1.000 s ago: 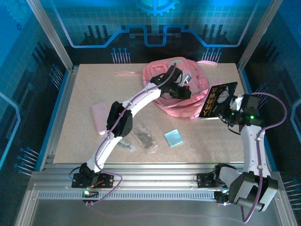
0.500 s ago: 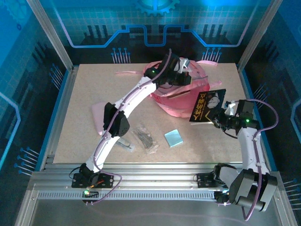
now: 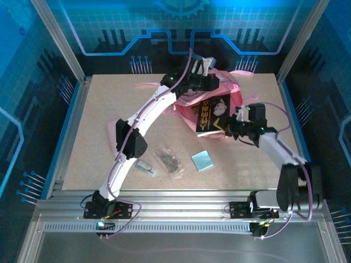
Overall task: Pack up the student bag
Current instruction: Place the book in the student bag.
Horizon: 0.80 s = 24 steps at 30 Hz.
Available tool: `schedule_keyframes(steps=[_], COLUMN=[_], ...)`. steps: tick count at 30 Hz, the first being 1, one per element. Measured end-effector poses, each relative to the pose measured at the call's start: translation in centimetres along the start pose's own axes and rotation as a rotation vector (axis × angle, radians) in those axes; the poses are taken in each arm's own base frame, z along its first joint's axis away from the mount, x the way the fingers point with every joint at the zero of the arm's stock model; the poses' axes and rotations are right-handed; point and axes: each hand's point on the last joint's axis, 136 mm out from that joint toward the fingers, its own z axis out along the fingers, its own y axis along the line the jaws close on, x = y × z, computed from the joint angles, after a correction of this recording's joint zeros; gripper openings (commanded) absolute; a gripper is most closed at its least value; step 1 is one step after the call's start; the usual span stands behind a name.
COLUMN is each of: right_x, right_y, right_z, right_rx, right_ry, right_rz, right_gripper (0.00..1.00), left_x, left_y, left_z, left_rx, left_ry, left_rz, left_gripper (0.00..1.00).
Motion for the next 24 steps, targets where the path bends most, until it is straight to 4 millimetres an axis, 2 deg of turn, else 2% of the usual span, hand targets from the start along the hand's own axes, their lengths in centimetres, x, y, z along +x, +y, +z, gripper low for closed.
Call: schedule_keyframes(steps=[5, 11, 15, 18, 22, 24], right_x=[-3.4, -7.2, -8.9, -9.8, -11.8, -13.1], right_y=[1.2, -0.1, -1.1, -1.5, -1.8, -2.4], right_z=[3.7, 7.8, 10.9, 12.1, 12.5, 12.7], right_rx=[-0.024, -0.033, -0.028, -0.008, 0.043, 0.086], right_ry=[0.016, 0.023, 0.054, 0.074, 0.079, 0.074], right_rz=[-0.036, -0.026, -0.011, -0.007, -0.005, -0.007], right_gripper=[0.0, 0.0, 0.0, 0.0, 0.11, 0.28], left_x=[-0.5, -1.9, -2.2, -2.3, -2.4, -2.7], left_y=[-0.2, -0.6, -0.3, -0.1, -0.2, -0.4], left_z=[-0.3, -1.2, -1.4, -1.4, -1.5, -1.8], left_rx=[-0.005, -0.022, -0.041, -0.049, -0.048, -0.049], left_ry=[-0.018, -0.07, -0.086, -0.089, -0.094, -0.101], left_rz=[0.005, 0.011, -0.003, -0.006, -0.005, -0.003], left_gripper=[0.0, 0.0, 0.0, 0.0, 0.0, 0.0])
